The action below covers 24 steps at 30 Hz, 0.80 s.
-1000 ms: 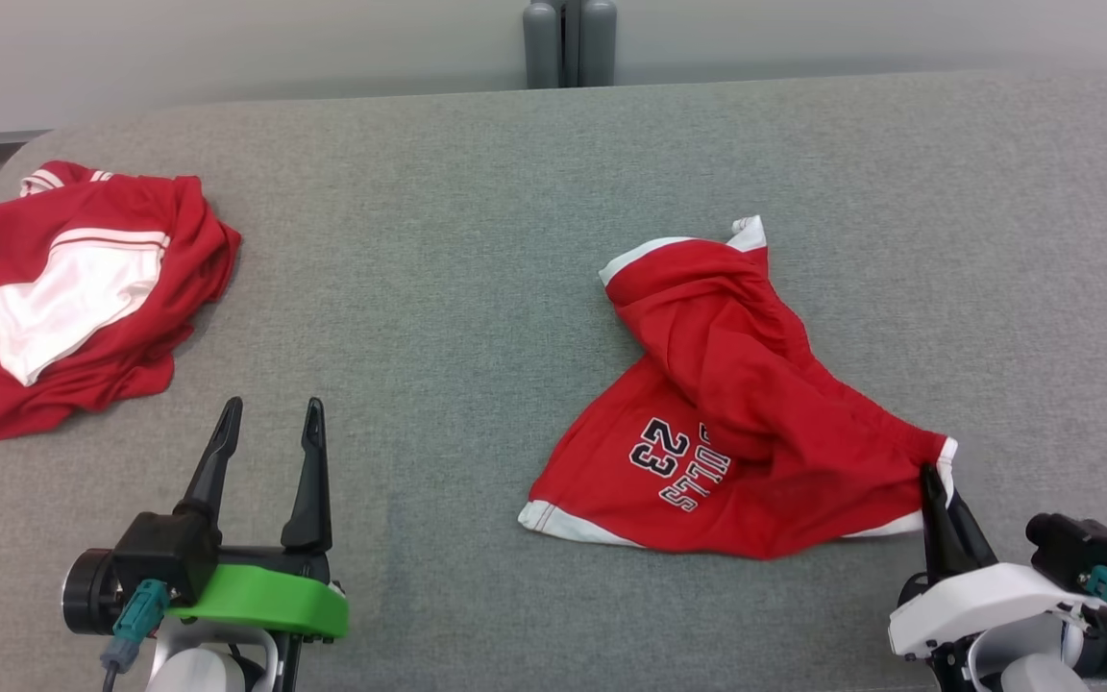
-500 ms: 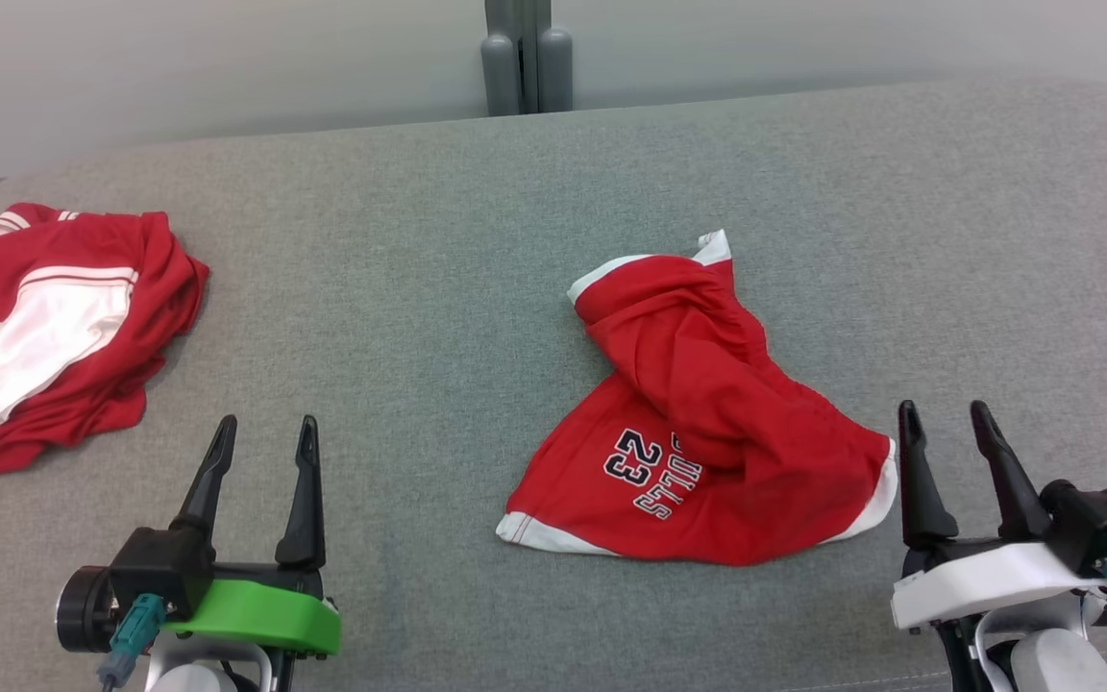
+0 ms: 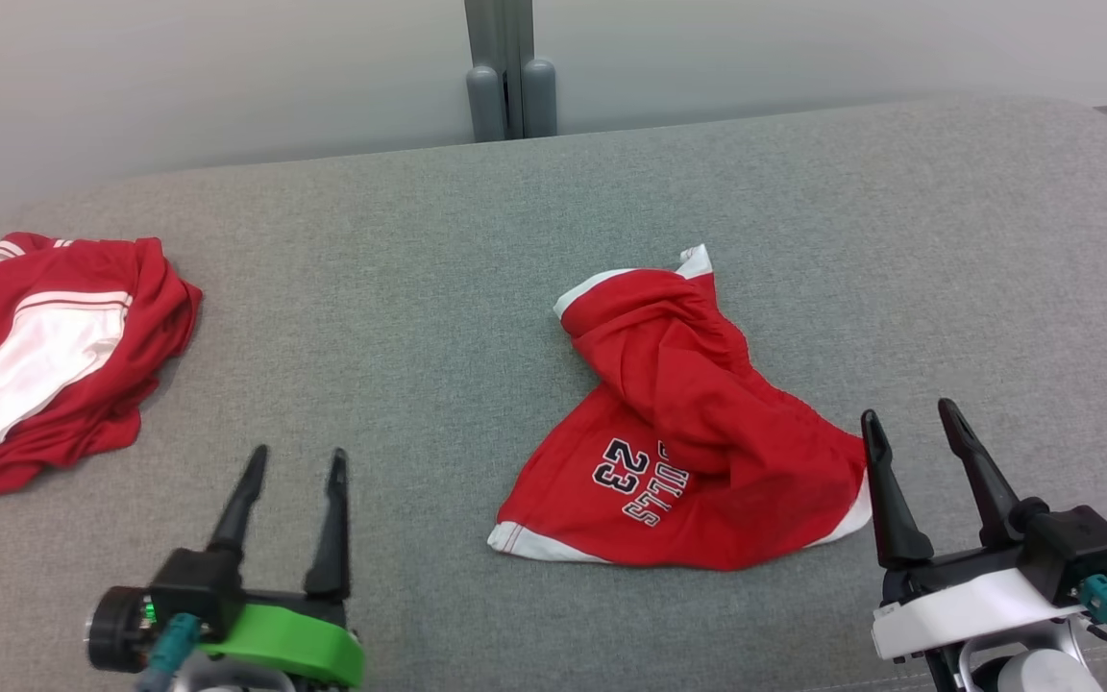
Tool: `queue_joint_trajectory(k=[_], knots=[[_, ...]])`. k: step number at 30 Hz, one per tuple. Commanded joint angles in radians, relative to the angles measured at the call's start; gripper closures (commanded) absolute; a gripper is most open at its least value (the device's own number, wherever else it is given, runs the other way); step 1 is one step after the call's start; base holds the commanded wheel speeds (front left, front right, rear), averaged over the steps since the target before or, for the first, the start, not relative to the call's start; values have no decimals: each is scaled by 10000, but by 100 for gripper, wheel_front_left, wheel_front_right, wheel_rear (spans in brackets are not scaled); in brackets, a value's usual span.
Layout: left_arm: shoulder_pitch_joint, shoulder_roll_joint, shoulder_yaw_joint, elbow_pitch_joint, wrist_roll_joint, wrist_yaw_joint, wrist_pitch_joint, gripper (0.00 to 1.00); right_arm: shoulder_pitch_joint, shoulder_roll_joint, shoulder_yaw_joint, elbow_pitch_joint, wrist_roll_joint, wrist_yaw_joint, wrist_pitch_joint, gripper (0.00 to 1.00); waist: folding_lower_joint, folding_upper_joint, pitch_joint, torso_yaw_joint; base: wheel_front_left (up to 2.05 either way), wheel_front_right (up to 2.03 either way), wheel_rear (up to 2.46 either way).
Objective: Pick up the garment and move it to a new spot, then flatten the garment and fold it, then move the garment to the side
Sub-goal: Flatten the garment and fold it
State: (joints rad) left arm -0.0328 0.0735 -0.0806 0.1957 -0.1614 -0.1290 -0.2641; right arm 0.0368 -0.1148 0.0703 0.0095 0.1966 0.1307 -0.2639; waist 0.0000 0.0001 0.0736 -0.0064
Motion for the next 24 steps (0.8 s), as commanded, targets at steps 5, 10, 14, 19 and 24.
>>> queue_joint_trajectory(k=[5, 10, 14, 19, 24], knots=[[-274, 303, -1449, 499, 50, -29, -4, 0, -186, 40, 213, 77, -54, 1, -8, 0, 0, -1, 230, -158, 0, 0, 0], [-707, 390, -2567, 1249, -135, -29, -4, 0, -441, 29, 307, 184, -32, 1, -8, 0, 0, -1, 493, -393, 0, 0, 0], [-1111, 427, -3254, 1995, -321, -27, -4, 0, -585, 74, 349, 238, -46, 1, -8, 0, 0, -1, 702, -615, 0, 0, 0], [-1639, 497, -3861, 2941, -583, -27, -4, 0, -720, 141, 359, 276, -83, 1, -8, 0, 0, -1, 966, -949, 0, 0, 0], [-2010, 485, -4304, 3781, -897, -27, -4, 84, -801, 189, 284, 243, -135, 1, -8, 0, 0, -1, 1124, -1144, 0, 0, 0]])
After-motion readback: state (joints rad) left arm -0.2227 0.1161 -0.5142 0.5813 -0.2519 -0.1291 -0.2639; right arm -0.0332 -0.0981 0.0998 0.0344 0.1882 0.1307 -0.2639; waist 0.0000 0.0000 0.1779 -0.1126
